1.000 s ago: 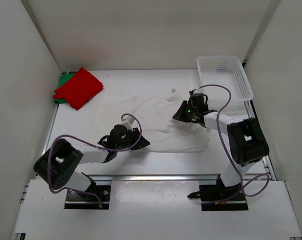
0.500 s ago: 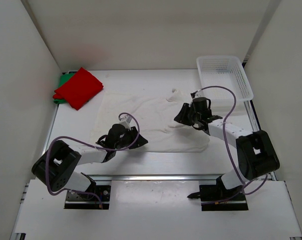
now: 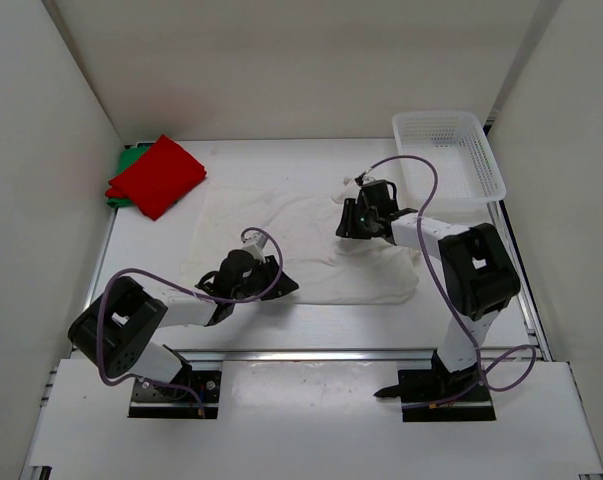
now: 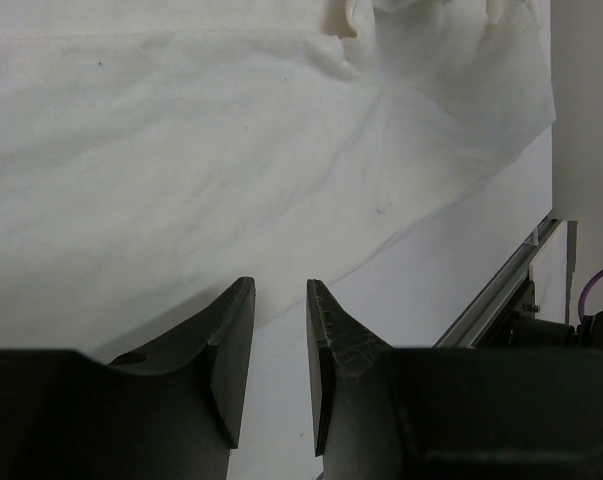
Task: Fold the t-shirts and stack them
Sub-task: Fold the flattened tshirt in 1/3 of the way
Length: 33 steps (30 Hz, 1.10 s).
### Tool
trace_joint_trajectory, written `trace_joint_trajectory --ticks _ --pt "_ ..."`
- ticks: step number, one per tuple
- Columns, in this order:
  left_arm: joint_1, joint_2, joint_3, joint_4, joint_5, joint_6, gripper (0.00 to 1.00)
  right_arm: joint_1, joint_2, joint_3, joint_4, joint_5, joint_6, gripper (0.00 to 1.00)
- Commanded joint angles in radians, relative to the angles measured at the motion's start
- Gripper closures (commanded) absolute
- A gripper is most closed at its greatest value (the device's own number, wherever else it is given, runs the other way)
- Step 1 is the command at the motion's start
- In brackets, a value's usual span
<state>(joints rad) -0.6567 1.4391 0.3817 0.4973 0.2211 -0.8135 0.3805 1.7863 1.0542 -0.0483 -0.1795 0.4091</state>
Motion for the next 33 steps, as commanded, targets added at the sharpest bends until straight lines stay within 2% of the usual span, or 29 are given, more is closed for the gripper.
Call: trace_joint_trajectory --ticks 1,4,8,14,21,31,33 --pt "0.002 0.01 -0.004 0.038 0.015 -0.006 0.62 0.017 0.038 0.047 -0.03 0.031 -0.042 0.68" --pt "0.0 0.017 -0.001 0.043 0.015 -0.007 0.62 0.034 0.054 0.055 -0.05 0.07 -0.052 0.69" --pt "0.003 0.024 -0.004 0.05 0.011 -0.012 0.62 0.04 0.07 0.075 -0.064 0.092 -0.059 0.76" --pt "0.006 0.03 -0.006 0.054 0.021 -0.009 0.62 0.046 0.075 0.09 -0.064 0.103 -0.047 1.0" --pt "0.02 0.014 -0.013 0.075 0.043 -0.032 0.62 0.087 0.022 0.102 -0.005 0.137 -0.061 1.0" --pt "0.034 -0.019 -0.021 0.06 0.021 -0.029 0.63 0.106 0.111 0.23 -0.055 0.147 -0.096 1.0" --pt "0.037 -0.026 -0.021 0.06 0.017 -0.03 0.63 0.104 0.116 0.233 -0.062 0.138 -0.102 0.96"
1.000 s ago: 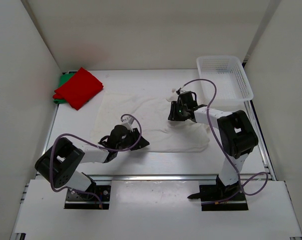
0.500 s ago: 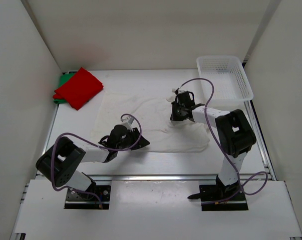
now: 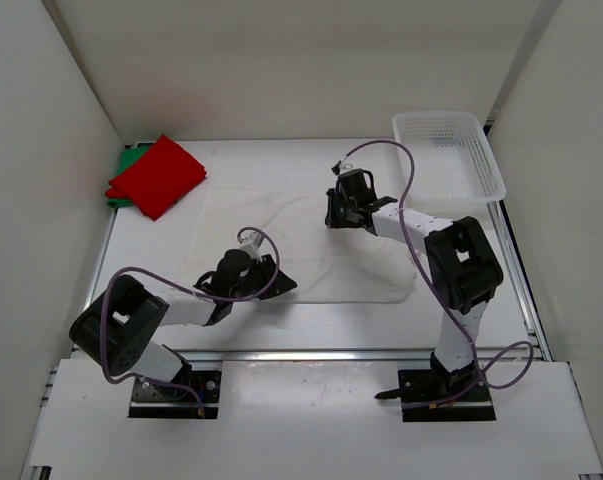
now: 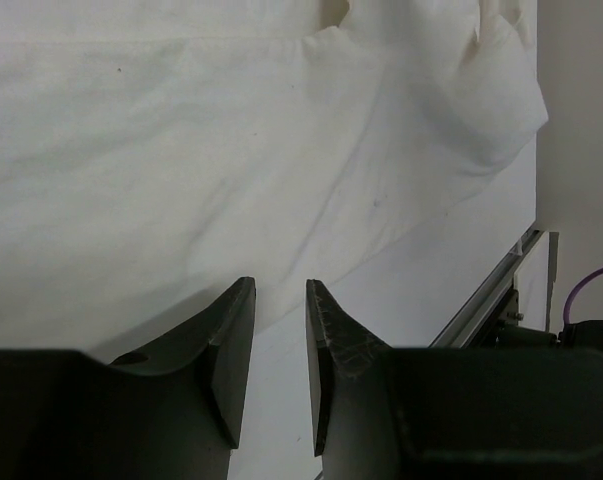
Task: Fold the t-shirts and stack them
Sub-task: Fold the flattened tshirt in 1/3 of the way, then grap the side of the flattened tshirt furthest away from the robot with both arms
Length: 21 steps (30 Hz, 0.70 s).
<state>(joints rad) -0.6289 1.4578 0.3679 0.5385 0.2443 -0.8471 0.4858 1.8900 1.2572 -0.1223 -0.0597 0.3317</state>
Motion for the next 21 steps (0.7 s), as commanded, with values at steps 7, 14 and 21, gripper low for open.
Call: trace_joint_trajectory --ticks 7,14,21 --pt "0.072 -0.065 -0.018 -0.005 0.006 0.026 0.62 -0.061 -0.028 0.035 0.006 -0.011 -0.011 0.7" --pt "0.04 -0.045 -0.02 0.015 0.006 0.016 0.61 -0.206 0.045 0.155 -0.063 0.06 -0.026 0.74" --pt "0.017 -0.031 -0.033 0.04 0.007 0.006 0.62 -0.289 0.268 0.414 -0.178 0.086 -0.072 0.57"
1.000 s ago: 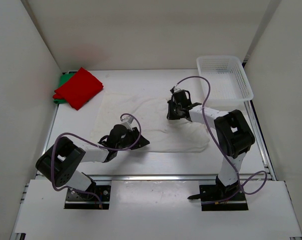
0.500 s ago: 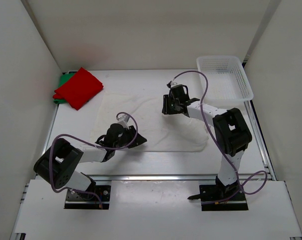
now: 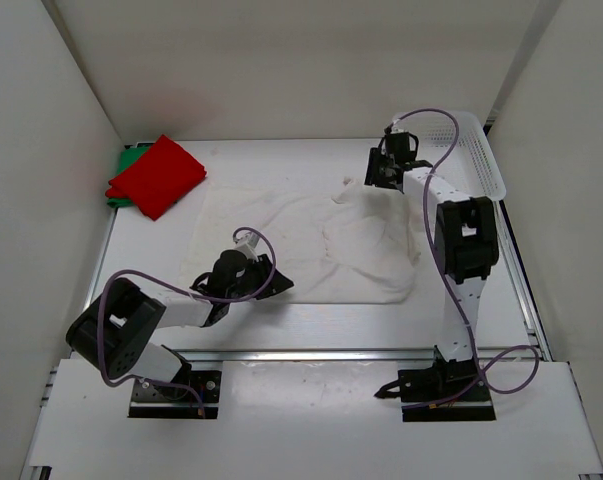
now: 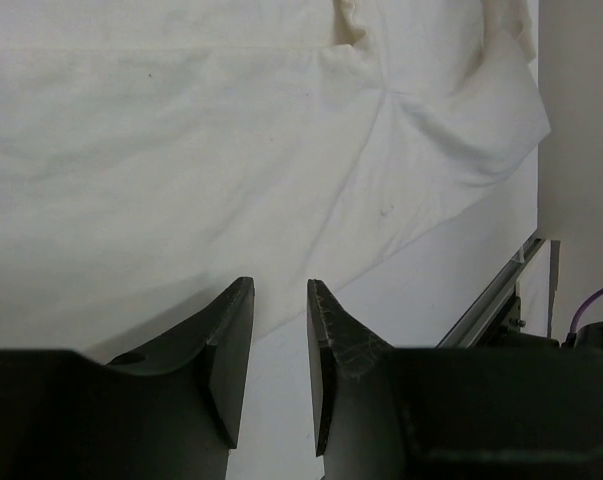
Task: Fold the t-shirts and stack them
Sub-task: Grap the side of the flattened tshirt furthest away from the robot with both arms
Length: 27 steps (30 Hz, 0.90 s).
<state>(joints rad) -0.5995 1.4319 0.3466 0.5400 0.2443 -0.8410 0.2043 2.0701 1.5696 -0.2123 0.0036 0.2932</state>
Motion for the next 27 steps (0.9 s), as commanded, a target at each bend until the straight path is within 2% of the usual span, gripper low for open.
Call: trace_joint_trajectory --ticks 1,6,8,9,10,11,12,17,20,22,23,26,27 --pt "-0.016 -0.002 -0.003 0.04 0.004 -0.003 0.62 -0.014 0.14 0.18 -0.114 0.015 -0.043 0.54" --pt "-0.014 0.009 -0.003 0.049 0.013 -0.007 0.62 0.009 0.304 0.429 -0.307 0.006 -0.092 0.49" --pt "-0.016 0.021 0.005 0.048 0.012 -0.007 0.62 0.017 0.338 0.492 -0.351 -0.031 -0.092 0.58" --pt "-0.014 0.022 0.005 0.048 0.015 -0.007 0.62 0.021 0.331 0.497 -0.357 -0.034 -0.089 0.79" --pt "-0.016 0.022 0.0 0.052 0.013 -0.009 0.62 0.024 0.317 0.492 -0.351 -0.04 -0.091 0.92" --pt "-0.016 0.025 -0.001 0.054 0.018 -0.009 0.61 0.038 0.283 0.465 -0.346 -0.034 -0.071 1.0" --pt "-0.017 0.024 0.002 0.057 0.012 0.0 0.61 0.04 0.265 0.446 -0.322 -0.004 -0.071 1.0" --pt "-0.013 0.039 0.008 0.066 0.03 -0.015 0.61 0.125 -0.006 0.149 -0.171 0.11 -0.068 1.0" --pt "-0.005 0.029 -0.003 0.072 0.032 -0.02 0.62 0.193 -0.154 -0.054 -0.119 0.131 -0.025 1.0" --pt "0.0 0.021 -0.009 0.074 0.036 -0.02 0.61 0.236 -0.235 -0.254 -0.069 0.156 0.013 1.0" --pt "0.01 0.018 -0.012 0.069 0.039 -0.018 0.62 0.272 -0.292 -0.293 -0.037 0.2 0.033 1.0" --pt "0.012 -0.004 -0.029 0.074 0.046 -0.026 0.62 0.369 -0.431 -0.559 0.071 0.187 0.086 0.99" --pt "0.018 -0.01 -0.032 0.072 0.046 -0.024 0.62 0.377 -0.45 -0.578 0.091 0.155 0.099 0.96"
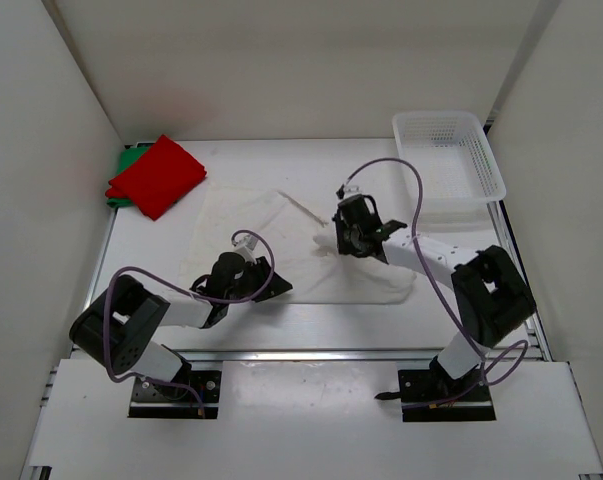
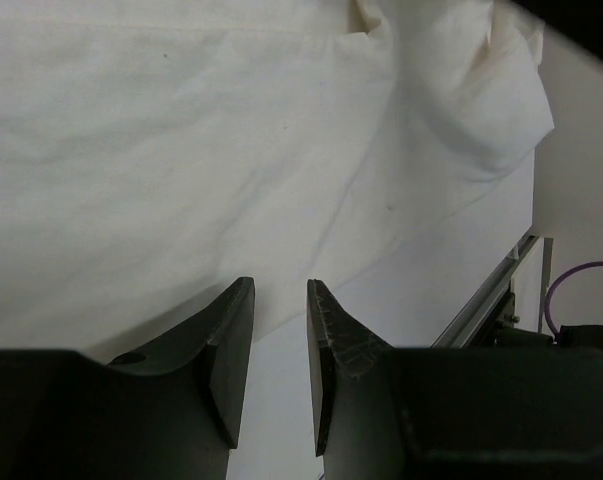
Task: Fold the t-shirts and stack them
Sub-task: Grap the side of the flattened tshirt furthest away from the robot with both arms
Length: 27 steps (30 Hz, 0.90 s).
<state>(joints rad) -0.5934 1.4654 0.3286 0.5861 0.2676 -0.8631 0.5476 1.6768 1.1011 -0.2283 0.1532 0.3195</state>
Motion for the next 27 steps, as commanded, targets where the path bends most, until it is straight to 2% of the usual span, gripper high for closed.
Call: trace_joint_trajectory --ticks 1,4,6,8,12,15,16,19,21,27 --pt "0.014 -0.045 -0.02 0.023 0.025 0.001 0.62 0.047 -0.081 -0.151 0.113 -0.016 0.07 0.91" --pt "0.027 -0.071 -0.039 0.011 0.012 0.006 0.62 0.055 -0.19 -0.187 0.115 -0.012 0.037 0.69" --pt "0.041 -0.085 -0.054 0.009 0.016 0.004 0.62 0.02 -0.241 -0.173 0.112 -0.034 0.018 0.61" --pt "0.052 -0.102 -0.06 -0.002 0.012 0.01 0.61 -0.018 -0.279 -0.162 0.124 -0.079 0.016 0.63" --pt "0.07 -0.129 -0.059 -0.017 0.001 0.01 0.61 -0.104 -0.2 -0.065 0.089 -0.193 -0.014 0.88" --pt "0.066 -0.128 -0.059 -0.022 -0.001 0.012 0.61 -0.112 -0.093 0.026 0.076 -0.266 -0.049 0.98" --pt "0.061 -0.128 -0.062 -0.019 -0.005 0.012 0.61 -0.101 -0.059 0.058 0.079 -0.276 -0.065 0.97" --pt "0.072 -0.123 -0.066 -0.019 0.004 0.012 0.61 -0.077 0.048 0.165 0.051 -0.34 -0.118 0.79" --pt "0.087 -0.131 -0.069 -0.02 0.005 0.018 0.61 -0.052 0.108 0.238 -0.017 -0.331 -0.137 0.71" --pt "0.109 -0.131 -0.079 -0.009 0.018 0.018 0.6 0.037 0.242 0.354 -0.127 -0.232 -0.218 0.63"
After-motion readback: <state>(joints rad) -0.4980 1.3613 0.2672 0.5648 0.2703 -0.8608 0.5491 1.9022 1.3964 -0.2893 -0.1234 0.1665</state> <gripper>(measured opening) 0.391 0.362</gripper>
